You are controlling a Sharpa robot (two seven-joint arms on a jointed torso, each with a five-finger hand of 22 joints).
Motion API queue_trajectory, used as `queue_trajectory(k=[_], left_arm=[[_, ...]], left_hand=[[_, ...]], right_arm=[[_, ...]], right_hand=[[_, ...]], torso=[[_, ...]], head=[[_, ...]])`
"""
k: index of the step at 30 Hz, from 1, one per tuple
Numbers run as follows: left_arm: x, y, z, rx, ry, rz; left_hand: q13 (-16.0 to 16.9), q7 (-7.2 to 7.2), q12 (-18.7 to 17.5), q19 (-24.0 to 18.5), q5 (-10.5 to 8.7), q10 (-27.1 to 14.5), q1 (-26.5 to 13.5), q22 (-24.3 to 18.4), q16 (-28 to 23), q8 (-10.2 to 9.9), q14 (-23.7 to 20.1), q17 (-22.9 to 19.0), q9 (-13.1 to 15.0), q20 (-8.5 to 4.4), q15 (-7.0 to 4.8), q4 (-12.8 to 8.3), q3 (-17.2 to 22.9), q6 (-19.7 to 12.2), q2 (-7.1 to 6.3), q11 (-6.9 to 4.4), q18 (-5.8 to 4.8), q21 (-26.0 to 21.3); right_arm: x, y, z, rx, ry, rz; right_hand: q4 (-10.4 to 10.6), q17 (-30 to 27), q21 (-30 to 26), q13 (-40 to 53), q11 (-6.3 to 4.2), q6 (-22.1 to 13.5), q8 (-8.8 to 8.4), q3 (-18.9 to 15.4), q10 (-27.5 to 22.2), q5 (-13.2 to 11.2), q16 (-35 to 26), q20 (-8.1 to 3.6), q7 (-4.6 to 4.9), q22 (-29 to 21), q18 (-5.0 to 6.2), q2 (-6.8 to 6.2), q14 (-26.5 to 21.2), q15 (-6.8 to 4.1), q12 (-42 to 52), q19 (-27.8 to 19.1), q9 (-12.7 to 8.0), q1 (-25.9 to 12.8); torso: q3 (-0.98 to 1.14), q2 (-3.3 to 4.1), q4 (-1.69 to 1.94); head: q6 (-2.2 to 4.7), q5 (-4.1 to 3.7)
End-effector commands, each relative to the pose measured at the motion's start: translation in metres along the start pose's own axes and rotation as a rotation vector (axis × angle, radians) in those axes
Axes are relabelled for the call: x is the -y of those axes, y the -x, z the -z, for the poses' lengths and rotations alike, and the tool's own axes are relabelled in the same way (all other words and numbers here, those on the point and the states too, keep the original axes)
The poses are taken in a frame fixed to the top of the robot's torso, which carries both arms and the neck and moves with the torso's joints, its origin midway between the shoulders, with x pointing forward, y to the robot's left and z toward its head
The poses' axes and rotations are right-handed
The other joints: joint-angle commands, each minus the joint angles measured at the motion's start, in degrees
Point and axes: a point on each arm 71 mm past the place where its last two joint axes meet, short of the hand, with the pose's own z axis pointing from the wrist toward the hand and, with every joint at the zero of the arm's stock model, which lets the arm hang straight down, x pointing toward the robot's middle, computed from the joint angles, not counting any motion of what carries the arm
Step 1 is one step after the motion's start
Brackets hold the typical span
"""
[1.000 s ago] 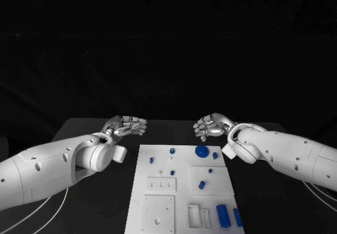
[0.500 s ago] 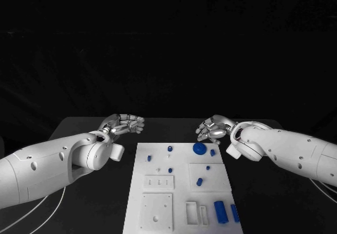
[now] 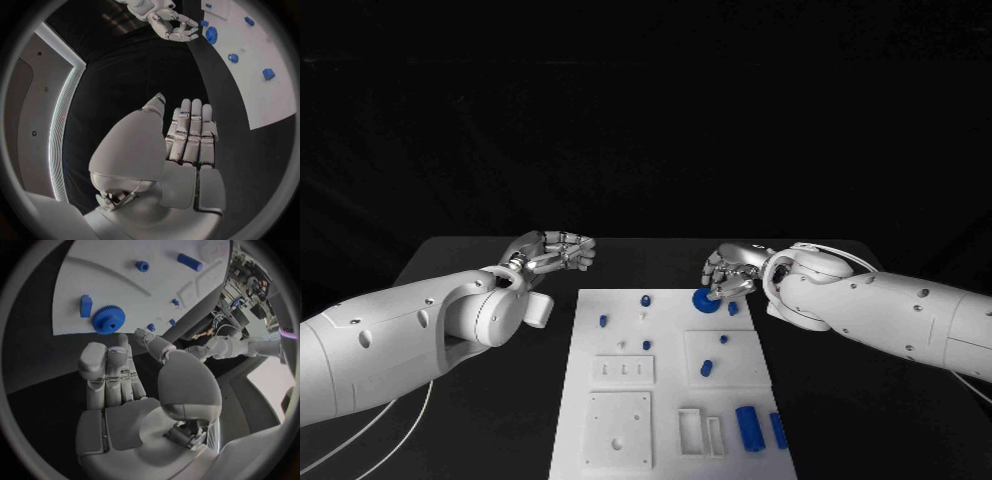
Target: Assemble the parts on the task board
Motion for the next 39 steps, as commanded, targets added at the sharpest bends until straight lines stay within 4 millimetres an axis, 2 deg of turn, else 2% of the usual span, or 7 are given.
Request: queue_trajectory(k=[1, 5, 7, 14, 24, 32, 39], left_arm=[[0.001, -0.003, 0.0, -0.024, -0.004, 0.006], [0.001, -0.003, 0.0, -0.026, -0.005, 0.007], [0.001, -0.003, 0.0, -0.027, -0.005, 0.007], [0.001, -0.003, 0.001, -0.029, -0.004, 0.008], [0.001, -0.003, 0.001, -0.031, -0.002, 0.007], [0.001, -0.003, 0.001, -0.032, -0.002, 0.007], [0.001, -0.003, 0.001, -0.033, 0.0, 0.007]], left_hand=[[-0.1, 0.25, 0.3, 0.1, -0.04, -0.2, 0.5, 1.1, 0.3, -0.3, -0.4, -0.1, -0.1, 0.11, 0.02, 0.0, -0.4, 0.1, 0.09, 0.22, 0.61, 0.2], [-0.1, 0.25, 0.3, 0.1, -0.04, -0.2, 0.5, 1.1, 0.3, -0.3, -0.5, -0.1, -0.1, 0.12, 0.05, 0.0, -0.5, 0.1, 0.11, 0.25, 0.61, 0.2], [-0.2, 0.26, 0.3, 0.0, -0.04, -0.3, 0.5, 1.1, 0.2, -0.3, -0.5, -0.2, -0.1, 0.13, 0.06, 0.0, -0.5, 0.1, 0.13, 0.26, 0.62, 0.2], [-0.2, 0.26, 0.3, 0.0, -0.04, -0.3, 0.5, 1.1, 0.2, -0.3, -0.5, -0.2, -0.1, 0.14, 0.08, 0.0, -0.5, 0.1, 0.14, 0.28, 0.62, 0.2], [-0.2, 0.26, 0.3, 0.0, -0.05, -0.3, 0.5, 1.1, 0.2, -0.3, -0.6, -0.2, -0.1, 0.14, 0.08, 0.0, -0.5, 0.1, 0.16, 0.29, 0.63, 0.2], [-0.2, 0.26, 0.3, 0.0, -0.04, -0.4, 0.5, 1.1, 0.3, -0.3, -0.6, -0.2, -0.1, 0.15, 0.09, 0.0, -0.5, 0.1, 0.18, 0.3, 0.64, 0.2], [-0.2, 0.26, 0.3, 0.0, -0.04, -0.4, 0.5, 1.1, 0.3, -0.3, -0.6, -0.3, -0.1, 0.16, 0.1, 0.0, -0.6, 0.1, 0.2, 0.31, 0.64, 0.2]], right_arm=[[-0.001, 0.002, 0.0, 0.065, -0.03, 0.171], [-0.005, 0.001, -0.001, 0.104, -0.031, 0.206], [-0.006, 0.0, -0.001, 0.115, -0.028, 0.226], [-0.008, -0.011, -0.002, 0.091, -0.034, 0.281], [-0.006, -0.021, -0.005, 0.063, -0.045, 0.301], [-0.006, -0.026, -0.008, 0.066, -0.04, 0.295], [-0.007, -0.027, -0.01, 0.069, -0.035, 0.29]], right_hand=[[0.1, -0.5, 0.1, 0.3, 0.25, 0.1, -0.23, 0.6, -1.2, -0.3, 0.5, -0.39, 0.29, 0.2, 10.77, -0.26, 0.3, 0.21, -0.9, 2.4, 0.0, -0.3], [0.7, -1.3, -0.3, -0.7, 1.48, -1.1, -1.03, 1.3, -5.3, -2.7, 1.0, 0.37, 1.11, -0.4, 10.77, -1.24, 0.1, 1.37, -3.9, 2.4, -0.3, -0.6], [1.2, -1.7, -0.5, -2.1, 2.69, -1.9, -1.56, 2.0, -9.2, -3.9, 1.4, 1.25, 1.22, -0.8, 10.77, -2.18, 0.0, 2.47, -6.7, 2.5, -0.5, -0.4], [2.9, -2.8, -0.5, -4.9, 4.58, -3.4, -2.37, 3.1, -13.2, -7.3, 2.8, 3.03, 0.5, -1.7, 10.77, -4.6, -0.5, 4.33, -9.0, 2.6, -1.1, 0.5], [4.4, -3.9, -0.4, -6.7, 5.12, -4.3, -2.71, 3.5, -14.8, -10.9, 3.8, 3.62, -0.11, -2.2, 10.77, -5.93, -1.0, 4.89, -8.9, 2.5, -1.4, 0.8], [4.8, -4.6, -0.4, -7.4, 4.98, -4.0, -2.46, 3.4, -14.8, -11.2, 4.2, 3.53, 0.0, -2.4, 10.77, -5.95, -1.2, 4.76, -8.7, 2.4, -1.4, 0.8], [5.2, -5.9, -0.4, -7.0, 3.85, -3.9, -2.33, 3.8, -10.9, -11.4, 4.6, 2.87, 0.01, -2.7, 10.77, -5.81, -1.4, 3.72, -7.0, 2.2, -1.5, 1.1]], torso=[[-0.04, -0.07, 0.05], [-0.05, -0.08, 0.07], [-0.06, -0.07, 0.07], [-0.03, -0.03, 0.05], [-0.01, -0.04, 0.1], [-0.02, 0.04, 0.03], [-0.03, -0.01, 0.05]], head=[[-0.18, -0.19], [-0.28, -0.23], [-0.31, -0.22], [-0.42, -0.12], [-0.69, 0.01], [-0.77, 0.21], [-1.04, 0.19]])
